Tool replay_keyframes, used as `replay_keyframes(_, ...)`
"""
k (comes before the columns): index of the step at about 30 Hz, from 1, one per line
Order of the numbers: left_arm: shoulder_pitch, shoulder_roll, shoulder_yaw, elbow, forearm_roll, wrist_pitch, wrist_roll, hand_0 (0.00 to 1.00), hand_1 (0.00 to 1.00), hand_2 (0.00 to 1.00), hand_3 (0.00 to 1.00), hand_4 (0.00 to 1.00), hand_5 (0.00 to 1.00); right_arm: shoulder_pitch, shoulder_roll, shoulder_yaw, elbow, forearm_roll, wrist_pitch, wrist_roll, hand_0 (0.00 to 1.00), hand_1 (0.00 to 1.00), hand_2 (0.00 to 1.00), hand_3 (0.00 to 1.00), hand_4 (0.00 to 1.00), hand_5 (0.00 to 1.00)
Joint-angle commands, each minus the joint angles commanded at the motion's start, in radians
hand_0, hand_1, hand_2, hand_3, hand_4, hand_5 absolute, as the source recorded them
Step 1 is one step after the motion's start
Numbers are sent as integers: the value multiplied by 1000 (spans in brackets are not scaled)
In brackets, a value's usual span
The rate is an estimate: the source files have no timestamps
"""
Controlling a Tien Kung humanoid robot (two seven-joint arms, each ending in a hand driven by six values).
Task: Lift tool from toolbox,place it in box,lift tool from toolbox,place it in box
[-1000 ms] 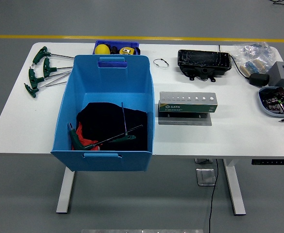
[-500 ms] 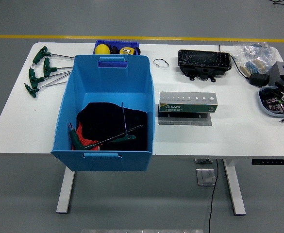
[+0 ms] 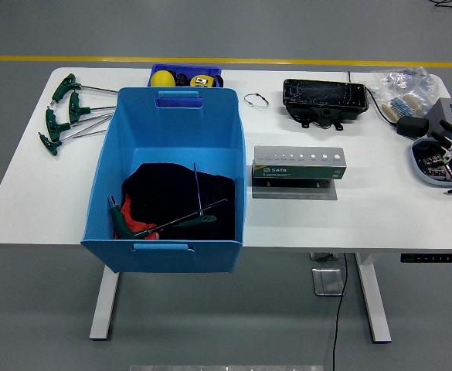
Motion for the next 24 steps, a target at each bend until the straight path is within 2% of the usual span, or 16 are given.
replay_keyframes(7, -1, 0, -7, 0, 10, -2, 0, 631, 624, 699, 794, 860, 792, 3, 0, -2, 0, 0, 2, -1, 814, 786, 849, 903, 998, 931)
replay_keyframes(24, 3, -1, 24, 0, -41, -5, -14, 632, 623, 699, 793, 860, 794, 2, 4, -1, -2, -4, 9, -9, 811, 779, 848, 897, 998, 935)
